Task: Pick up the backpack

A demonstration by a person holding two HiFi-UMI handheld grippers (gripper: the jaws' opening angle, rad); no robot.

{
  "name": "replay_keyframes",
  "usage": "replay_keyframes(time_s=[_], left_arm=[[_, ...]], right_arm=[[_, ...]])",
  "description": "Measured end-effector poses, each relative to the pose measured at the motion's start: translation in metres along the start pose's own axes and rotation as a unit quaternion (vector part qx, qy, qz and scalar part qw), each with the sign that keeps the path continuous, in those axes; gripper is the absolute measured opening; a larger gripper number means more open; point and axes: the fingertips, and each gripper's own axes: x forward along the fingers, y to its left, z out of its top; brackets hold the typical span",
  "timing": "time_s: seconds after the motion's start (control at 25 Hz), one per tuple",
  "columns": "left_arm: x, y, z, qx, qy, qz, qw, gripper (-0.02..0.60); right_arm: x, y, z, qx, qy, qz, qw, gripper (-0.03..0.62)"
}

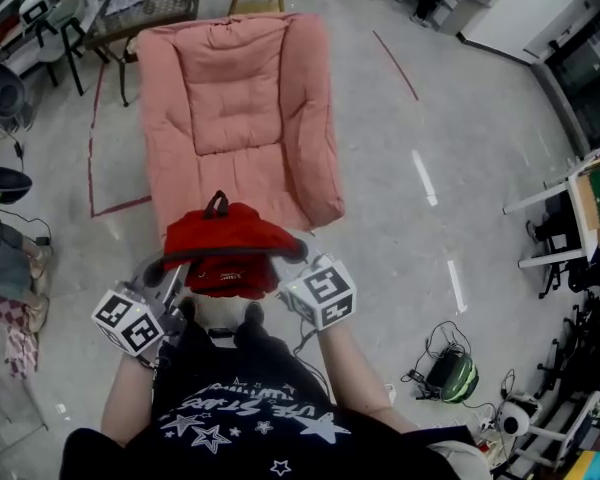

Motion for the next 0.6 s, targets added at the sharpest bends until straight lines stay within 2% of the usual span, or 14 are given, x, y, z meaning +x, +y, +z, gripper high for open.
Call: replay_keyframes(time_s=[0.16, 0.36, 0.6], left_arm=[[-0.018, 0.0, 0.005, 0.004, -0.006, 0.002, 1.0, 0.011], [-0.055, 0.008, 0.01, 0.004, -0.005, -0.016, 0.9999, 0.011], [-0.102, 0.028, 0.002, 0.031, 0.016, -0.056, 0.9978, 0.011]], right_arm=[[-0.002, 0.02, 0.004, 0.0, -0.003, 0.003, 1.0, 0.009], [0.0, 0.061, 0.011, 0.01, 0.001, -0.015, 1.0, 0.008], [0.009, 0.112, 0.001, 0.033, 0.004, -0.048, 0.998, 0.009]])
